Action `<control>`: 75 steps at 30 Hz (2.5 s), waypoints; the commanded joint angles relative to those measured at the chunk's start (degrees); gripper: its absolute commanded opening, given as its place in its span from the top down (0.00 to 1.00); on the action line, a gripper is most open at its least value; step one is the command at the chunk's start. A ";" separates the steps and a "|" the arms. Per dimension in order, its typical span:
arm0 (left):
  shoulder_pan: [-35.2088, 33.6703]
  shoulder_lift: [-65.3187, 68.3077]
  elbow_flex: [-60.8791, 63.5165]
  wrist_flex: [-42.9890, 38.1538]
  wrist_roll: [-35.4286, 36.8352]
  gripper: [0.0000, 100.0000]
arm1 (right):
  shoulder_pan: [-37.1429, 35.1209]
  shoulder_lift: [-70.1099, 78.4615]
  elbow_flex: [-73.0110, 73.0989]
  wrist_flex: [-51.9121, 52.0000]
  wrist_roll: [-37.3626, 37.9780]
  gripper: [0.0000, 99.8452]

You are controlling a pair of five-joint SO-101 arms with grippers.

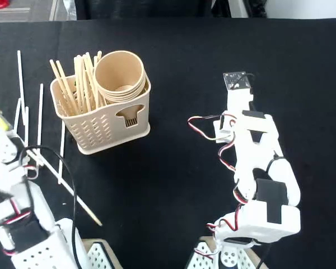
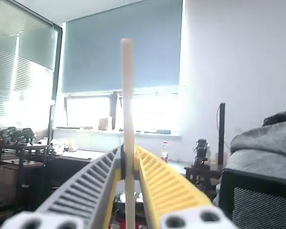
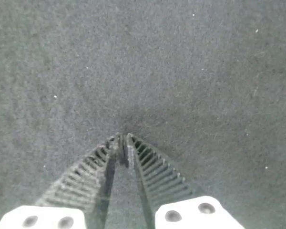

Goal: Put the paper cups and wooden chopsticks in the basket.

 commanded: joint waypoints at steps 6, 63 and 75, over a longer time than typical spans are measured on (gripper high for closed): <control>9.98 12.13 -19.56 12.04 6.86 0.97 | 0.44 -0.75 -0.31 -0.44 0.44 0.99; -39.16 72.53 -47.69 56.18 -4.13 0.82 | 0.44 -0.84 -0.31 -0.35 0.44 0.99; -41.19 106.02 -63.78 51.16 -1.85 0.82 | 0.44 -0.84 -0.31 -0.35 0.44 0.99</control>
